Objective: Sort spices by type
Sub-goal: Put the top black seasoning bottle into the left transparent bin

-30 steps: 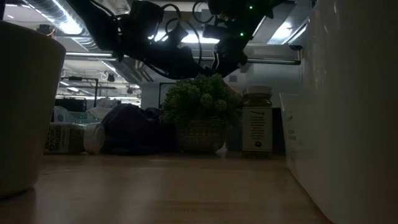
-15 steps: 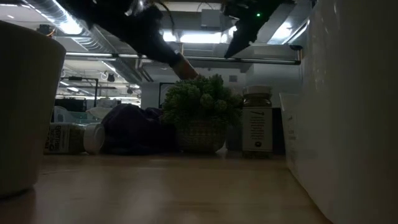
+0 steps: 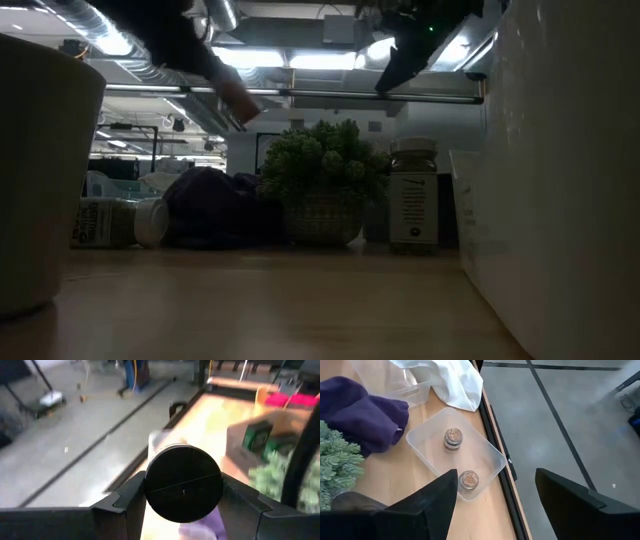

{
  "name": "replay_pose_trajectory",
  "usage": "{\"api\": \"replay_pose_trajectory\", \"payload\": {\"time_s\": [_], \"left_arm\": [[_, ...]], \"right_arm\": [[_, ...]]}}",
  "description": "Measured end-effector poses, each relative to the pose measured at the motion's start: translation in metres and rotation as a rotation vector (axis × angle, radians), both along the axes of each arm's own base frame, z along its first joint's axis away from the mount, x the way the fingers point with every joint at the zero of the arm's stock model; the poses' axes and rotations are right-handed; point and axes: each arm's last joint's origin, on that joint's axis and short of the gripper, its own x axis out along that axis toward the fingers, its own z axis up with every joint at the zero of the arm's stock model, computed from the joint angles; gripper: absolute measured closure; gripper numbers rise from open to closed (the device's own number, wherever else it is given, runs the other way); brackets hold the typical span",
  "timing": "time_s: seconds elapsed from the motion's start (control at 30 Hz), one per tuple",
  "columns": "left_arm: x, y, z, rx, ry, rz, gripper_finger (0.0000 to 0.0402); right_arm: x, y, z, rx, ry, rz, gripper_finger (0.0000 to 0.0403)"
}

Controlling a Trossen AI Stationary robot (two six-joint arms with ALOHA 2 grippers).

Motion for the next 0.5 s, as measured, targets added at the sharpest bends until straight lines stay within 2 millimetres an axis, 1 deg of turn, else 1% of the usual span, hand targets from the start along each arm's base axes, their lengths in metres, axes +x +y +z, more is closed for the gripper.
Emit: {"api": "replay_pose_trajectory", "payload": {"time_s": [0.17, 0.37, 0.5], "left_arm": [[-0.015, -0.001, -0.013, -0.101, 0.123, 0.054, 0.0216], [-0.022, 0.000, -0.030, -0.237, 0.272, 0.127, 0.0216], [-0.027, 0.000, -0.038, -0.334, 0.334, 0.184, 0.0216]], "right_arm": [[-0.006, -0.008, 0.000, 0.040, -0.026, -0.015, 0.0136], [-0.005, -0.007, 0.000, 0.063, -0.039, -0.007, 0.0136], [-0.004, -0.006, 0.000, 0.095, -0.059, 0.021, 0.0136]]}}
